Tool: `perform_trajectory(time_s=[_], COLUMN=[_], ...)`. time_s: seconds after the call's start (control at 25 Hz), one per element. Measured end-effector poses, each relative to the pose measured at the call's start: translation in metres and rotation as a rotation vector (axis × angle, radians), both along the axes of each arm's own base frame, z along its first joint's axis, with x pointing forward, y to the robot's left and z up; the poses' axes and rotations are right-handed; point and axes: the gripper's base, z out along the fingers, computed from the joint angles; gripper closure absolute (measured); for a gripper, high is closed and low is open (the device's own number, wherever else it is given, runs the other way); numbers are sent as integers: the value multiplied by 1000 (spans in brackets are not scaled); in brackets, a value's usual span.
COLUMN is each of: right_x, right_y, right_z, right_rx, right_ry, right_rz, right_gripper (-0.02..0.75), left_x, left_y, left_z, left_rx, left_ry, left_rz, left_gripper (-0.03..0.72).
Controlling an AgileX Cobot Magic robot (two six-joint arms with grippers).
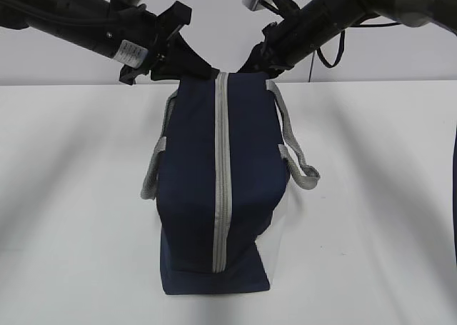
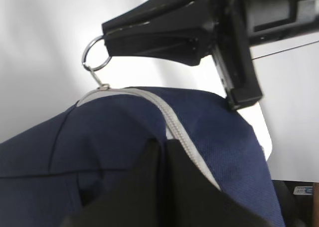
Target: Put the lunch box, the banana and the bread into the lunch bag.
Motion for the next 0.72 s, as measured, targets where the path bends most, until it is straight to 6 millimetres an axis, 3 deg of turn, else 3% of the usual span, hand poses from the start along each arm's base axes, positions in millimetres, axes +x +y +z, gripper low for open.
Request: perform_trajectory(time_s=[0.48,0.56,0.72], right_x=[-2,-1,0], right_y=[-1,-1,-1], right_z=[-1,2,13], right_rx=[-24,4,42], right_ry=[52,55,53], right_rz=[-27,-34,-52], right_gripper=[736,646,323], left_x=[-1,-1,2], left_y=[1,2,6], left_z=[3,4,7], left_rx=[15,35,80], left_ry=[-28,-46,-97], left_rz=[0,5,28], left_gripper=[662,562,195])
